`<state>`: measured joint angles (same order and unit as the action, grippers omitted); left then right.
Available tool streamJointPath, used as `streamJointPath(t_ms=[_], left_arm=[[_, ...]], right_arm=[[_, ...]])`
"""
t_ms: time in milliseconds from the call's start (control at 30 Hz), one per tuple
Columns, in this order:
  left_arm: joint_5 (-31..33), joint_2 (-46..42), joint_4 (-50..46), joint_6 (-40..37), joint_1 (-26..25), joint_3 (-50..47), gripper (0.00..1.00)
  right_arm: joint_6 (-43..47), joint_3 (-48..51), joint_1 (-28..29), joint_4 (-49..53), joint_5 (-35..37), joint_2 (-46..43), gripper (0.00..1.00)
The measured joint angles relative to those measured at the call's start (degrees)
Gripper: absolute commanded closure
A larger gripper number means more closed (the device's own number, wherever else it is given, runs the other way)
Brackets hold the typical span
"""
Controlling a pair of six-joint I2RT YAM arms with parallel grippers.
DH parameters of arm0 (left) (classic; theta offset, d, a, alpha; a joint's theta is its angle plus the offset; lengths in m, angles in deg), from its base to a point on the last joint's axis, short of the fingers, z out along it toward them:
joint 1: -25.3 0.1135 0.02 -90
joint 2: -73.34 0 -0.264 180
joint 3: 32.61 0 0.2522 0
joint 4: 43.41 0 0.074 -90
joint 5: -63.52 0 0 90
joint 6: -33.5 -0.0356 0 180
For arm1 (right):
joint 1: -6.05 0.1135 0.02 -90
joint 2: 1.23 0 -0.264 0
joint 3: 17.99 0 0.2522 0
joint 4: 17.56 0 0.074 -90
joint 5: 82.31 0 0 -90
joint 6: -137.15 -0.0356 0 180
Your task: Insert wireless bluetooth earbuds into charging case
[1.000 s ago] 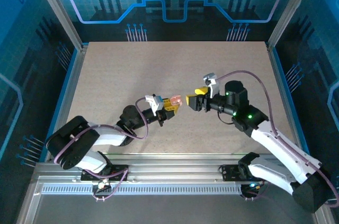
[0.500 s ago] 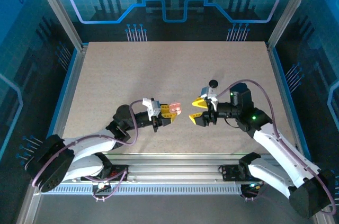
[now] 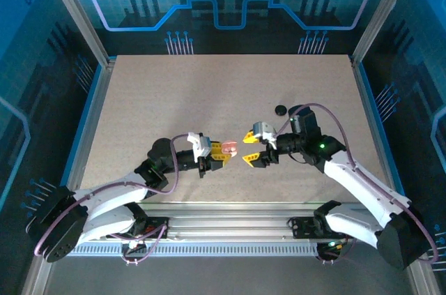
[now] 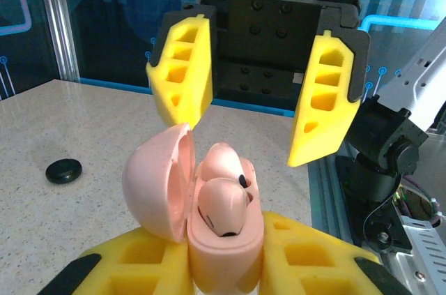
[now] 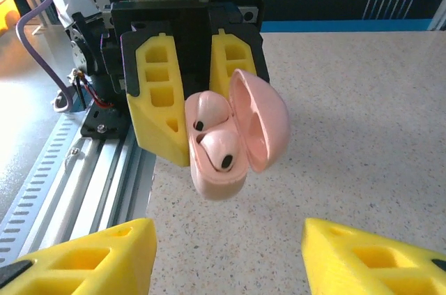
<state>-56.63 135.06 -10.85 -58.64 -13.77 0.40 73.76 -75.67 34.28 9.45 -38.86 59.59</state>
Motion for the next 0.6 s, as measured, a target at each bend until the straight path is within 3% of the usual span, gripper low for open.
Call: streamJointPath(t_ms=[333,600], left_arm=[[-0.2,-2.7,-2.6,-1.3,-0.2,0.0,0.77],[-0.2,-2.6,-2.6,-1.3,-0.2,0.0,0.77]], right_arm=[[2.3,-3.7,3.5,0.5,-0.1,6.2,0.45],[5.0,-4.6,4.9,1.6,-1.3,6.9,0.52]])
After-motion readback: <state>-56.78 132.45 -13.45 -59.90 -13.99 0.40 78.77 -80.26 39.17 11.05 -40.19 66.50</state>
